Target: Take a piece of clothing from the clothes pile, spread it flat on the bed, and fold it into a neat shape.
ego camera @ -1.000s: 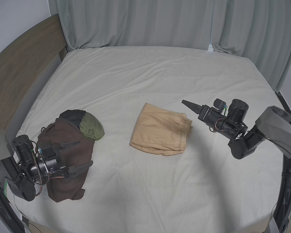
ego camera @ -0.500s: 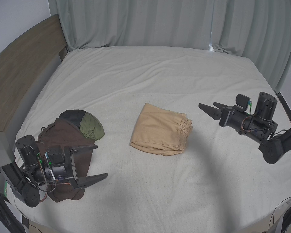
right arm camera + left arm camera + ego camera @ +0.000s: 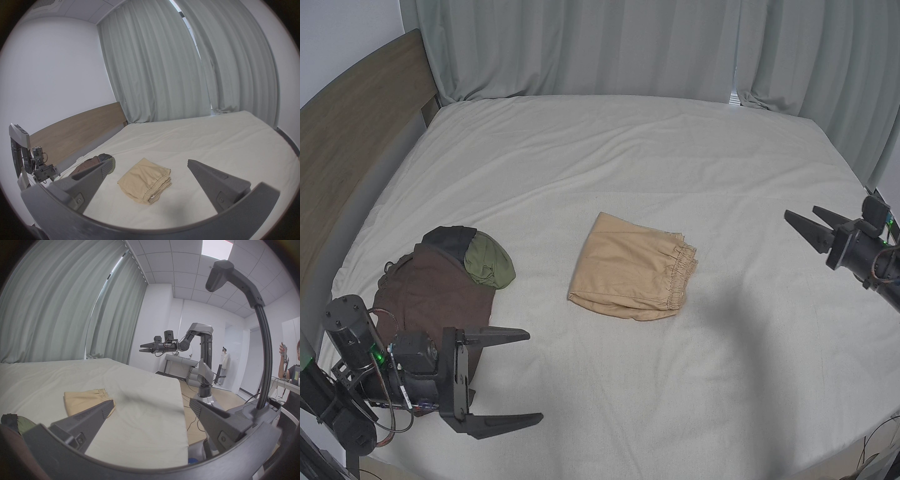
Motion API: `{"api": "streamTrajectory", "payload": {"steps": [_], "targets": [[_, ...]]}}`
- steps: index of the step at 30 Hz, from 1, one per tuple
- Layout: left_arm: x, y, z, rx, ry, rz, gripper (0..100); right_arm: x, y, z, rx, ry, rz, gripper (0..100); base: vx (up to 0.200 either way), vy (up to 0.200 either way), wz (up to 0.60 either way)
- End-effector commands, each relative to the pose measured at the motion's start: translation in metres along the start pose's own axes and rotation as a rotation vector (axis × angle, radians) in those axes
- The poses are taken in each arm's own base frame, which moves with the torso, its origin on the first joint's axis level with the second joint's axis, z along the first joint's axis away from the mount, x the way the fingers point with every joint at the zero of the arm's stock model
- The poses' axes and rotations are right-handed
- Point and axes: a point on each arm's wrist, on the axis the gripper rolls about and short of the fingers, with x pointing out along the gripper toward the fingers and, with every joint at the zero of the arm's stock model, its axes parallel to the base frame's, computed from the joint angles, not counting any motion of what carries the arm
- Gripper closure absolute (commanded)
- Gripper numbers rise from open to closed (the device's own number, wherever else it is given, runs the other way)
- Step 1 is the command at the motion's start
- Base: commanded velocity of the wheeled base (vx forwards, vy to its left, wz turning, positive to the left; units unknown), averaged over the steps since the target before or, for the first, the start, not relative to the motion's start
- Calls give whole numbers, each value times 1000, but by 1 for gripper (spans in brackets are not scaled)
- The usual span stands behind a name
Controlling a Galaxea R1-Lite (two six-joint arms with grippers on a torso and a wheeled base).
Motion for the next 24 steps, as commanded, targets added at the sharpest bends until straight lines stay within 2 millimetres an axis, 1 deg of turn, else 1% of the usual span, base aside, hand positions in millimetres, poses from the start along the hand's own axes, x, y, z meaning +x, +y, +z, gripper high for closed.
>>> {"api": "streamTrajectory", "payload": {"steps": [1, 2, 4, 5, 7, 13, 18, 24], "targets": [[-15, -23, 14, 35, -28, 1, 0, -53, 9, 9, -41, -70, -50, 0, 0, 0, 0], [-18, -27, 16, 37, -31, 4, 0, -58, 11, 10, -46, -82, -49, 0, 0, 0, 0], [-20, -29, 17, 38, -32, 6, 0, -62, 13, 10, -47, -89, -46, 0, 0, 0, 0], [-23, -35, 19, 44, -37, 5, 0, -69, 16, 9, -50, -97, -44, 0, 0, 0, 0], [-27, -40, 22, 49, -45, 9, 0, -77, 19, 8, -55, -110, -41, 0, 0, 0, 0], [-35, -49, 35, 78, -87, 27, 0, -99, 29, 16, -85, -183, -36, 0, 0, 0, 0], [-38, -52, 42, 104, -106, 79, 0, -115, 36, 21, -111, -238, -30, 0, 0, 0, 0], [-48, -63, 55, 104, -155, 171, 0, -140, 45, 10, -127, -275, -28, 0, 0, 0, 0]]}}
